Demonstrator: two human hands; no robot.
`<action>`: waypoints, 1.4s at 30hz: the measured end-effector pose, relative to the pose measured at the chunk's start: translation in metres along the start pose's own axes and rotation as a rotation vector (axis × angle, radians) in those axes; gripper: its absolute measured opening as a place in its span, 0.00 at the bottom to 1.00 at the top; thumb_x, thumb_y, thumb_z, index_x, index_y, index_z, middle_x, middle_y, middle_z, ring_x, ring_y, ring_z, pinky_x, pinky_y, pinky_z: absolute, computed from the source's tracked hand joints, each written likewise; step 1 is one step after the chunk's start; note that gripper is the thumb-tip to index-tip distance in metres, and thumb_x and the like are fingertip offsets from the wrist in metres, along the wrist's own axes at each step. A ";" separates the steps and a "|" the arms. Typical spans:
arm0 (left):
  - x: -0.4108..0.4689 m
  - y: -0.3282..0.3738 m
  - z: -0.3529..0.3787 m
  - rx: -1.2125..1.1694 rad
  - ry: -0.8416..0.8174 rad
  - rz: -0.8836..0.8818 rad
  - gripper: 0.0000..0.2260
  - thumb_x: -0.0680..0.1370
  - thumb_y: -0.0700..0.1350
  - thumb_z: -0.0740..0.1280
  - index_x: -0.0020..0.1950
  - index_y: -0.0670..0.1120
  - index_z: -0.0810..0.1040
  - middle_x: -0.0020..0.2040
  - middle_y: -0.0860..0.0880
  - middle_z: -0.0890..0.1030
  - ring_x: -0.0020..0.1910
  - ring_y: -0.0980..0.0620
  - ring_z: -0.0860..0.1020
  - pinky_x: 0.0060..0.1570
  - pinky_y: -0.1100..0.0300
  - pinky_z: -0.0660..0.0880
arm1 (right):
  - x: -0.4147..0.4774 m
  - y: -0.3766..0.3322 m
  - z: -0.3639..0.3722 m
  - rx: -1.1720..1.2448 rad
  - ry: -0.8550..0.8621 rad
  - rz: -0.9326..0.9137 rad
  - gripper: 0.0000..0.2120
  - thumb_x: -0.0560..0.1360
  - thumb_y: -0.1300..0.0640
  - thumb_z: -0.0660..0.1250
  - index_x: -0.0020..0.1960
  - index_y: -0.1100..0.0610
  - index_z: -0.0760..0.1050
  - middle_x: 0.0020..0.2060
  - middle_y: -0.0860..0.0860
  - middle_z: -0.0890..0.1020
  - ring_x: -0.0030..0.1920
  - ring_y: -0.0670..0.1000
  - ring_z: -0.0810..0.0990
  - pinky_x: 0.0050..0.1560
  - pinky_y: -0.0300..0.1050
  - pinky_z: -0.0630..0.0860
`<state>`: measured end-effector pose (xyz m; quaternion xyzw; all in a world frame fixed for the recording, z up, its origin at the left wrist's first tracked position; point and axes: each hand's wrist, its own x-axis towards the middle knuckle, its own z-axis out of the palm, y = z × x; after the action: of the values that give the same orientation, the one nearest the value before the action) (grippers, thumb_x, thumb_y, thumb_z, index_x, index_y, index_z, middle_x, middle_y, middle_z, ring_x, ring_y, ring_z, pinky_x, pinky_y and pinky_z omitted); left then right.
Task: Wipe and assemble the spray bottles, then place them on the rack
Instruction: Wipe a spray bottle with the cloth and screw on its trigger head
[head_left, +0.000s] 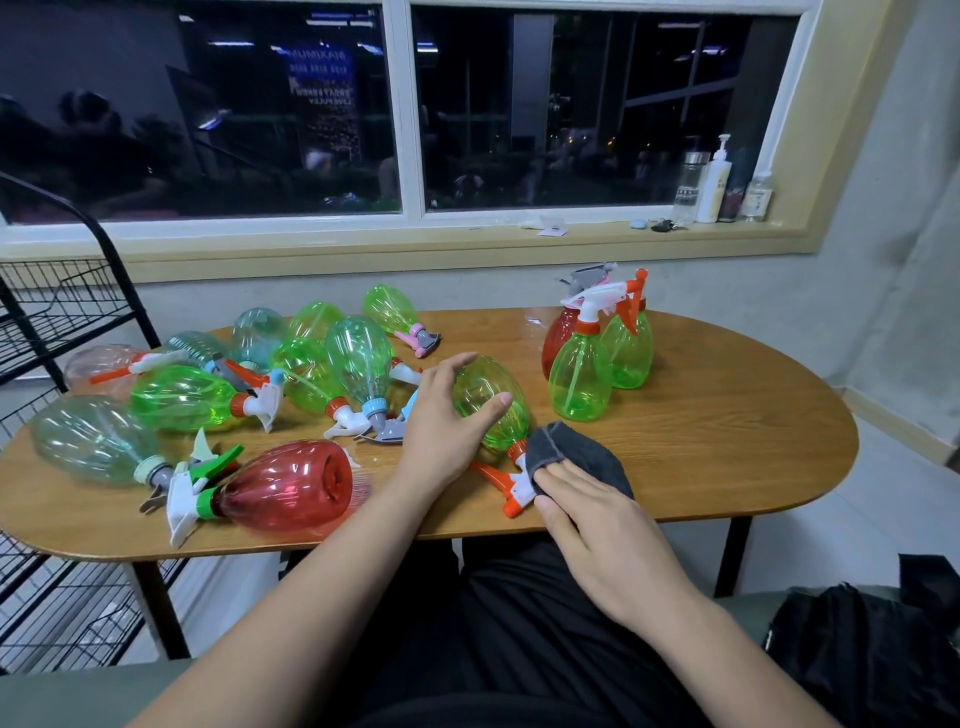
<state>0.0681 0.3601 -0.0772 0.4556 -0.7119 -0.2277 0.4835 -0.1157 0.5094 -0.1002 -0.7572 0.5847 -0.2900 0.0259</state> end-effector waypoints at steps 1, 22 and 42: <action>0.000 0.000 0.000 0.000 0.000 -0.001 0.29 0.77 0.62 0.75 0.75 0.59 0.71 0.70 0.59 0.72 0.66 0.63 0.71 0.63 0.62 0.68 | 0.001 0.002 -0.001 0.000 0.000 0.021 0.10 0.90 0.48 0.53 0.53 0.45 0.70 0.52 0.39 0.76 0.64 0.41 0.76 0.61 0.48 0.78; -0.004 0.000 -0.003 0.007 0.039 -0.033 0.28 0.77 0.62 0.75 0.74 0.58 0.71 0.70 0.58 0.73 0.67 0.60 0.72 0.64 0.58 0.71 | 0.015 0.014 -0.010 0.028 0.435 0.152 0.06 0.84 0.54 0.66 0.60 0.52 0.77 0.50 0.41 0.78 0.53 0.46 0.75 0.50 0.46 0.76; 0.001 0.000 -0.002 -0.071 0.085 -0.094 0.28 0.79 0.62 0.72 0.76 0.56 0.68 0.69 0.53 0.76 0.67 0.58 0.74 0.66 0.54 0.74 | 0.035 -0.001 -0.005 0.365 0.171 0.418 0.30 0.76 0.47 0.78 0.75 0.49 0.75 0.39 0.32 0.83 0.46 0.32 0.80 0.46 0.28 0.72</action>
<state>0.0701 0.3599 -0.0757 0.4805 -0.6599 -0.2557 0.5179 -0.1123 0.4794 -0.0814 -0.5759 0.6662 -0.4417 0.1714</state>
